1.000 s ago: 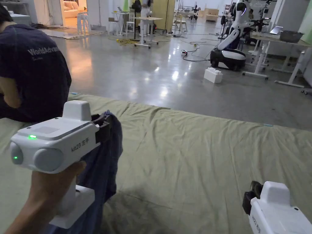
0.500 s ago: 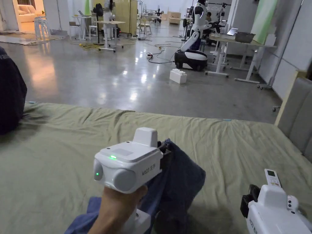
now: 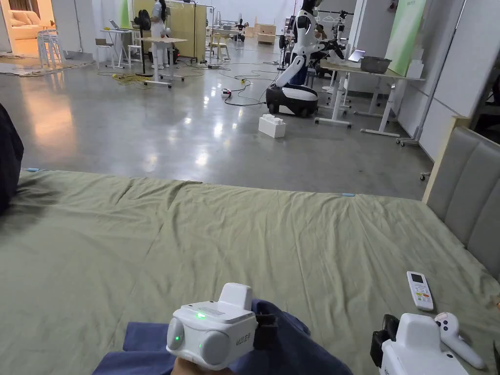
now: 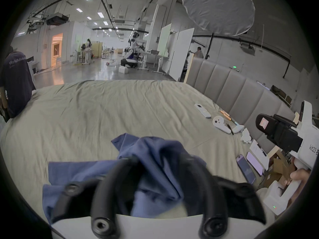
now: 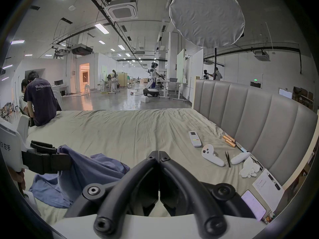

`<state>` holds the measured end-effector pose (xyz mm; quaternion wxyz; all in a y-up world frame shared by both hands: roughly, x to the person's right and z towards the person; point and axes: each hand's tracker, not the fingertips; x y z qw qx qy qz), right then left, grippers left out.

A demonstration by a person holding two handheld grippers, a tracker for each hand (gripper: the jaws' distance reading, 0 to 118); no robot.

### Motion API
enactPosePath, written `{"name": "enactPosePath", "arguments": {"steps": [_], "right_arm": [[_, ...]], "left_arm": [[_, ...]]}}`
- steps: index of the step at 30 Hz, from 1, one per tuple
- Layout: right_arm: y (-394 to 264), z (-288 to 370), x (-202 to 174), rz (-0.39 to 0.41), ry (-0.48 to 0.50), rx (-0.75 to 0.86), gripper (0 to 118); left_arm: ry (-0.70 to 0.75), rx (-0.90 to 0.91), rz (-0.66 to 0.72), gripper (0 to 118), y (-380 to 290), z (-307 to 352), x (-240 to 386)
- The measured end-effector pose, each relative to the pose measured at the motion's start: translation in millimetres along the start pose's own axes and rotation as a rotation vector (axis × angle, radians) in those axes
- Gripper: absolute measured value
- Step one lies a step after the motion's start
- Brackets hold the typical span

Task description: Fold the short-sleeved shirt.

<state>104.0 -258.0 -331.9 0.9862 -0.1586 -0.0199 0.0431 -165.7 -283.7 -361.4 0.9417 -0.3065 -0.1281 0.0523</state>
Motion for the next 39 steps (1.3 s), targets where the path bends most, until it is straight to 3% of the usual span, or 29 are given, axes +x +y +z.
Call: {"name": "enactPosePath", "arguments": {"steps": [2, 11, 13, 16, 17, 20, 21, 24, 31, 39], "right_arm": [[2.6, 1.0, -4.9, 0.007, 0.011, -0.001, 1], [26.0, -5.1, -33.2, 0.018, 0.060, 0.057, 1], [30.9, -6.3, -38.0, 0.018, 0.064, 0.069, 1], [36.3, -8.1, -43.6, 0.013, 0.068, 0.084, 1], [37.3, -8.6, -44.9, 0.010, 0.070, 0.088, 1], [39.3, -9.5, -48.9, 0.002, 0.074, 0.098, 1], [38.7, -10.4, -50.1, 0.002, 0.075, 0.103, 1], [40.1, -8.8, -54.4, 0.013, 0.078, 0.139, 1], [45.2, -5.2, -62.7, 0.042, 0.085, 0.197, 1], [32.7, -11.5, -62.8, 0.059, 0.089, 0.149, 1]], "left_arm": [[0.060, 0.038, -0.002, 78, 0.9, 12.1, -7.9], [0.271, 0.302, 0.014, 76, 34.0, 67.7, -76.5], [0.338, 0.357, -0.003, 64, 35.1, 84.5, -86.5], [0.391, 0.414, -0.018, 20, 32.4, 112.3, -92.3], [0.418, 0.426, -0.021, 14, 31.1, 118.7, -95.0], [0.473, 0.452, -0.045, 13, 25.2, 130.9, -105.0], [0.500, 0.457, -0.046, 6, 24.0, 134.4, -107.5], [0.514, 0.457, -0.041, 1, 18.7, 140.2, -115.8], [0.537, 0.413, 0.020, 0, 10.4, 145.4, -131.8], [0.481, 0.030, 0.128, 0, -39.0, 123.5, -183.4]]}}
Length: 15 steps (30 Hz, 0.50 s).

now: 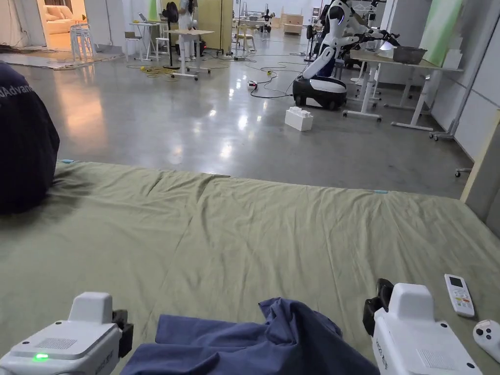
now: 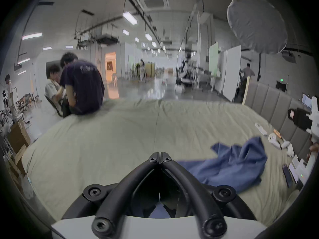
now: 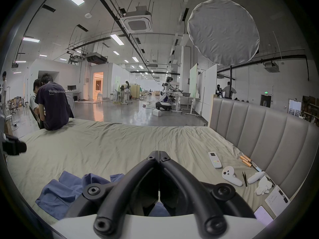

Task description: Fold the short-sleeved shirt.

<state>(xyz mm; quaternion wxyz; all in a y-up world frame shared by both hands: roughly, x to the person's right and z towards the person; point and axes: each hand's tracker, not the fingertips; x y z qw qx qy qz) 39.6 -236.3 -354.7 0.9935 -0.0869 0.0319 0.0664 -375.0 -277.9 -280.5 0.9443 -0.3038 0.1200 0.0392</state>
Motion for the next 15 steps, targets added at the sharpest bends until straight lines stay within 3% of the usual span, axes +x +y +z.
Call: {"name": "enactPosePath", "arguments": {"steps": [4, 5, 7, 9, 10, 11, 15], "right_arm": [[-13.8, -2.0, 1.5, -0.008, -0.003, -0.049, 1], [-17.2, -2.6, 1.6, -0.006, -0.004, -0.057, 1], [-23.4, -3.4, 1.8, -0.007, -0.004, -0.076, 1], [-28.7, -4.5, 1.9, -0.008, -0.005, -0.093, 1], [-30.2, -4.5, 1.7, -0.008, -0.006, -0.099, 1], [-32.0, -4.7, 1.9, -0.010, -0.006, -0.106, 1], [-39.8, -7.8, 3.3, -0.007, -0.008, -0.130, 1]], "left_arm": [[-0.012, -0.185, 0.042, 5, -33.0, -21.6, -19.7], [-0.012, -0.233, 0.068, 14, -40.4, -27.8, -24.6], [-0.055, -0.311, 0.134, 46, -52.2, -38.1, -33.9], [-0.066, -0.388, 0.202, 57, -61.0, -35.0, -28.8], [-0.060, -0.387, 0.211, 57, -63.4, -36.7, -27.6], [-0.063, -0.405, 0.219, 69, -67.2, -40.3, -26.7], [-0.049, -0.472, 0.159, 74, -76.8, -42.4, -3.2]]}}
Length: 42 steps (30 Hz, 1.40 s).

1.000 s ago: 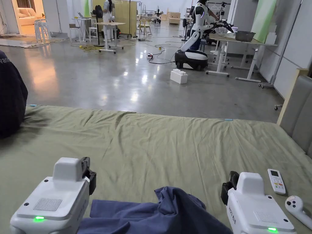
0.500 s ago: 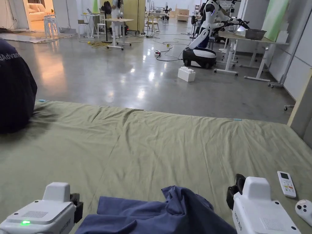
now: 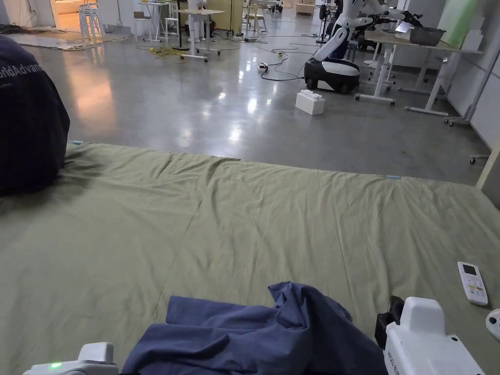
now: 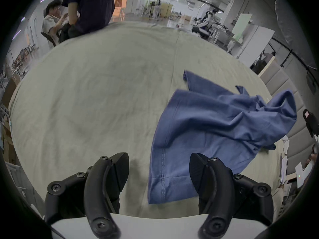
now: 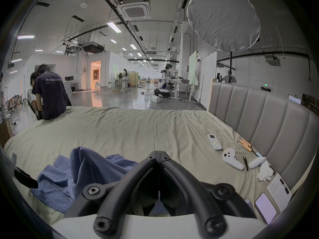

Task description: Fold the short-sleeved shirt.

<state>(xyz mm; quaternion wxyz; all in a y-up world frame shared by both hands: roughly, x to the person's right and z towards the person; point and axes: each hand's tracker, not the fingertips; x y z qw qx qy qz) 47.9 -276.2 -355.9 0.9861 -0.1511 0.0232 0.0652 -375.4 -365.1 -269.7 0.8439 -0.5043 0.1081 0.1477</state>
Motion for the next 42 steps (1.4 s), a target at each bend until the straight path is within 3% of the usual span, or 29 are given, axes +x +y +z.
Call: {"name": "enactPosePath", "arguments": {"steps": [2, 4, 5, 7, 8, 10, 14, 16, 17, 18, 19, 22, 24, 27, 30, 33, 38, 42], "right_arm": [[-2.9, -1.8, 1.7, 0.002, 0.000, -0.015, 1], [-5.9, -1.5, 2.7, 0.005, -0.004, -0.030, 1], [-7.6, -2.9, 3.9, 0.004, -0.005, -0.039, 1], [-12.5, -6.6, 6.4, -0.003, -0.004, -0.060, 1], [-16.3, -9.0, 7.5, -0.025, 0.009, -0.092, 1], [-19.2, -11.7, 12.8, -0.022, 0.005, -0.095, 1], [-31.8, -28.6, 25.6, -0.023, 0.057, -0.222, 2], [-42.4, -44.9, 31.9, -0.019, 0.075, -0.307, 16], [-48.7, -53.0, 35.2, -0.035, 0.091, -0.337, 33], [-54.5, -60.4, 37.0, -0.034, 0.102, -0.369, 59], [-60.5, -68.5, 36.3, -0.023, 0.115, -0.411, 70], [-76.4, -93.1, 29.7, 0.078, 0.148, -0.516, 76], [-85.9, -104.6, 20.5, 0.130, 0.176, -0.583, 76], [-98.4, -110.2, 11.7, 0.125, 0.219, -0.622, 73], [-101.5, -103.4, 5.8, 0.109, 0.228, -0.577, 36], [-98.7, -95.4, 3.3, 0.086, 0.224, -0.565, 10], [-72.3, -74.0, 16.1, -0.040, 0.181, -0.485, 7], [-39.1, -57.2, 29.4, -0.042, 0.174, -0.388, 6]], "left_arm": [[0.096, 0.031, -0.100, 72, -4.6, 4.7, 16.0], [0.120, 0.047, -0.185, 61, -9.9, 9.8, 33.3], [0.108, 0.047, -0.216, 53, -7.5, 9.7, 34.9], [0.106, 0.038, -0.257, 21, -8.5, 11.3, 47.2], [0.103, 0.025, -0.277, 12, -8.8, 11.5, 51.1], [0.101, 0.012, -0.281, 8, -5.8, 16.7, 49.3], [0.005, 0.066, -0.150, 6, -0.2, 43.8, 35.2], [0.027, 0.123, -0.165, 6, -1.0, 58.0, 36.6], [0.007, 0.129, -0.170, 6, 10.7, 38.5, 22.2], [-0.002, 0.141, -0.167, 6, 12.4, 41.6, 21.2], [-0.008, 0.148, -0.156, 6, 14.4, 44.0, 20.7], [-0.012, 0.171, -0.162, 6, 20.2, 37.6, 20.8], [-0.008, 0.175, -0.164, 6, 22.7, 35.0, 20.2], [-0.006, 0.176, -0.163, 6, 21.3, 29.6, 23.6], [-0.002, 0.178, -0.161, 6, 17.3, 28.6, 26.4], [-0.004, 0.187, -0.152, 6, 16.1, 28.3, 25.4], [-0.020, 0.281, -0.117, 6, 21.9, 43.6, 21.9], [-0.042, 0.360, -0.108, 6, 40.0, 65.0, 21.4]]}}
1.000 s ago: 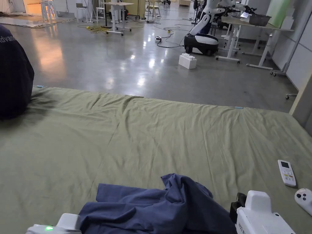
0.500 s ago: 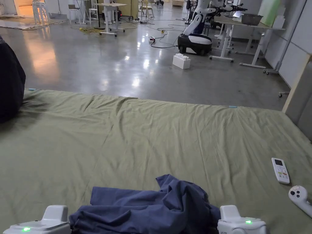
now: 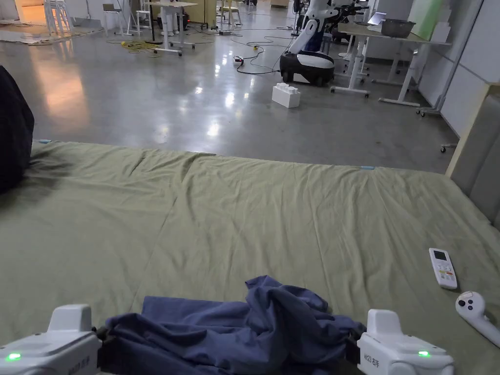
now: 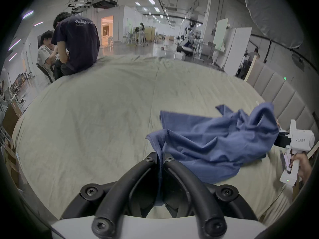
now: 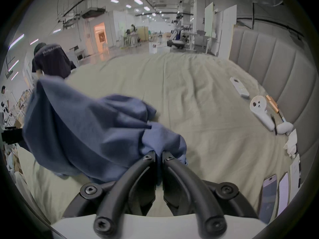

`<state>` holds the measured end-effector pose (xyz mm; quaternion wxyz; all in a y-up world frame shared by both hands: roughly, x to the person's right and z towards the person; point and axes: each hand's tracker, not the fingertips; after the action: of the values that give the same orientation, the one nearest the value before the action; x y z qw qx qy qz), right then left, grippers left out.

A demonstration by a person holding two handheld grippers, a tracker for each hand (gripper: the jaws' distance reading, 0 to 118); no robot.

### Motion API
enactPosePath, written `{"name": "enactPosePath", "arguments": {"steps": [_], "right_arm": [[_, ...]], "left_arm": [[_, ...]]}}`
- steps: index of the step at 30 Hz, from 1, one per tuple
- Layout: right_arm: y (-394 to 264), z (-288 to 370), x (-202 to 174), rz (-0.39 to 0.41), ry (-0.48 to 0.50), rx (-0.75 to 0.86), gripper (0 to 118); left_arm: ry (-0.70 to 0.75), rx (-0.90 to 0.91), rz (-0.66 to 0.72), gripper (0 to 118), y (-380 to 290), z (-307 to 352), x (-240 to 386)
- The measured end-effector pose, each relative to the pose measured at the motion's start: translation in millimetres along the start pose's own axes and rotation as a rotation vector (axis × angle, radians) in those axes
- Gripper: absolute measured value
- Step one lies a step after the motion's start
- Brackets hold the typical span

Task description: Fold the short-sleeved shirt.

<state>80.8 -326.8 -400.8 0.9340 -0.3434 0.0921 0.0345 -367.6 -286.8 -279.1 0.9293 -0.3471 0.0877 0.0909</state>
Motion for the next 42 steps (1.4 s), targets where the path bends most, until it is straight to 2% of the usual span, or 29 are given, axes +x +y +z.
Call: {"name": "enactPosePath", "arguments": {"steps": [9, 12, 15, 21, 28, 38, 42], "right_arm": [[76.9, 67.8, 5.5, 0.022, -0.017, 0.259, 6], [102.8, 85.5, 4.5, 0.010, -0.009, 0.322, 6], [130.0, 101.9, -0.7, 0.042, -0.024, 0.388, 6], [183.8, 123.9, -3.5, 0.051, -0.052, 0.495, 6], [243.8, 132.4, 0.9, 0.075, -0.091, 0.566, 6], [318.4, 123.4, 6.8, 0.063, -0.135, 0.586, 6], [347.7, 121.0, 2.5, 0.092, -0.148, 0.602, 6]], "left_arm": [[-0.045, 0.162, -0.050, 6, 77.7, 34.2, 6.5], [-0.046, 0.221, -0.074, 6, 103.0, 41.3, 9.6], [-0.042, 0.263, -0.090, 6, 128.9, 47.7, 16.1], [-0.046, 0.332, -0.086, 6, 179.7, 63.2, 29.6], [-0.035, 0.372, -0.053, 6, 240.3, 57.3, 19.3], [0.008, 0.405, -0.004, 6, 308.7, 44.3, 8.0], [0.023, 0.423, -0.004, 6, 338.9, 39.8, 6.0]]}}
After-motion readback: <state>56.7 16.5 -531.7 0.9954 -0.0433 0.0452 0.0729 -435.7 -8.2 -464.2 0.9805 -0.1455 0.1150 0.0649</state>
